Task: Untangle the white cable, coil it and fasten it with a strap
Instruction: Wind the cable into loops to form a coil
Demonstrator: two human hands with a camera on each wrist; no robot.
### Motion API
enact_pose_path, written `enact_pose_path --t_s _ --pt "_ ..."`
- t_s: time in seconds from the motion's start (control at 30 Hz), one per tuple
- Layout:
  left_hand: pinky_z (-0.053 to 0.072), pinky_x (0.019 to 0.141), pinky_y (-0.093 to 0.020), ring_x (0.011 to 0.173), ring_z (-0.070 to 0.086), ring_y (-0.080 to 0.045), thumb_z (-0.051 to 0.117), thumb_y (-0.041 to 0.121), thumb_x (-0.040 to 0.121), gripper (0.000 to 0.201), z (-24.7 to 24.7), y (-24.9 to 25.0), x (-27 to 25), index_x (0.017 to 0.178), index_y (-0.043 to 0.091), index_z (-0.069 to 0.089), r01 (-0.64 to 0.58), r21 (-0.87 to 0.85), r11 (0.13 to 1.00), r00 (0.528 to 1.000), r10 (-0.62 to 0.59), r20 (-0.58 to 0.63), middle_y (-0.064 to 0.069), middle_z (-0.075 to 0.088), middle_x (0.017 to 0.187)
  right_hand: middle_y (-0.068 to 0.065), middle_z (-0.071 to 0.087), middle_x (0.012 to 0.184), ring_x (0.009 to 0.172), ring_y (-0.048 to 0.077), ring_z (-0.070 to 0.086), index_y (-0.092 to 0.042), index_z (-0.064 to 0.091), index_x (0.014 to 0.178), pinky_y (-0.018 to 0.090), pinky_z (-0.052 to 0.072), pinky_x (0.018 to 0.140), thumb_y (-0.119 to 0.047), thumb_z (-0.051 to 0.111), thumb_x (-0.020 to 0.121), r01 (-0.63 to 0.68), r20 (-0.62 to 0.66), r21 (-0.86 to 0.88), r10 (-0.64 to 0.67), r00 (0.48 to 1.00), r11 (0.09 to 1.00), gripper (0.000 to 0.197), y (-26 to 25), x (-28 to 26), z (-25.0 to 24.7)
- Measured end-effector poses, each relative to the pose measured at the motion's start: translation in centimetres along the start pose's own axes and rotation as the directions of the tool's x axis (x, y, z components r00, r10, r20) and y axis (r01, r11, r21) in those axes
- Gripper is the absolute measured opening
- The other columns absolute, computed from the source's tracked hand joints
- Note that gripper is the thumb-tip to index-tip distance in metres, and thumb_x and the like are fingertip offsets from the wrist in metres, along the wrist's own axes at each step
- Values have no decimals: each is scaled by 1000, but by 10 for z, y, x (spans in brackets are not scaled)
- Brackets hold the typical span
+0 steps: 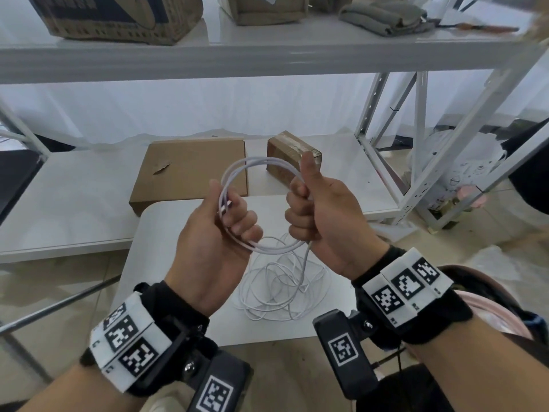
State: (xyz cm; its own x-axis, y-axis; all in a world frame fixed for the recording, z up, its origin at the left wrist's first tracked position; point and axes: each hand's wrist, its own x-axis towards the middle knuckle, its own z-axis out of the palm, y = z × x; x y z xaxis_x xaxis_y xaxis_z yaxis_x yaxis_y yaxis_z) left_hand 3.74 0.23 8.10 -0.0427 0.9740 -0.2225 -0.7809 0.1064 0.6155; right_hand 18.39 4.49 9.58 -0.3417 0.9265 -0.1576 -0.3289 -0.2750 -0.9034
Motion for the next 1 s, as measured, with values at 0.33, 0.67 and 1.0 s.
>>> enact_pose_path --t_s 0.33,0.67,1.0 --pt "13 42 -25 53 9 -15 45 50 101 54 5 -2 2 59 24 24 -93 324 941 977 150 -154 1 12 60 -4 20 56 44 9 16 -15 39 70 21 18 41 -39 44 103 26 80 -95 -18 997 995 42 0 -3 -3" --pt "41 60 -26 60 49 -14 55 35 99 31 -15 -20 4 73 18 52 190 443 876 939 -31 -342 1 51 64 -6 18 51 42 9 11 -23 27 60 20 12 40 -47 40 103 181 -212 73 -162 964 981 51 -6 2 -2" --pt "63 78 -38 86 73 -33 52 47 99 57 -12 -46 -5 116 -7 59 630 223 744 777 -599 -196 -23 73 98 -6 15 53 43 8 11 -23 28 62 21 14 37 -53 41 101 195 -279 238 -125 952 951 50 -6 3 -6"
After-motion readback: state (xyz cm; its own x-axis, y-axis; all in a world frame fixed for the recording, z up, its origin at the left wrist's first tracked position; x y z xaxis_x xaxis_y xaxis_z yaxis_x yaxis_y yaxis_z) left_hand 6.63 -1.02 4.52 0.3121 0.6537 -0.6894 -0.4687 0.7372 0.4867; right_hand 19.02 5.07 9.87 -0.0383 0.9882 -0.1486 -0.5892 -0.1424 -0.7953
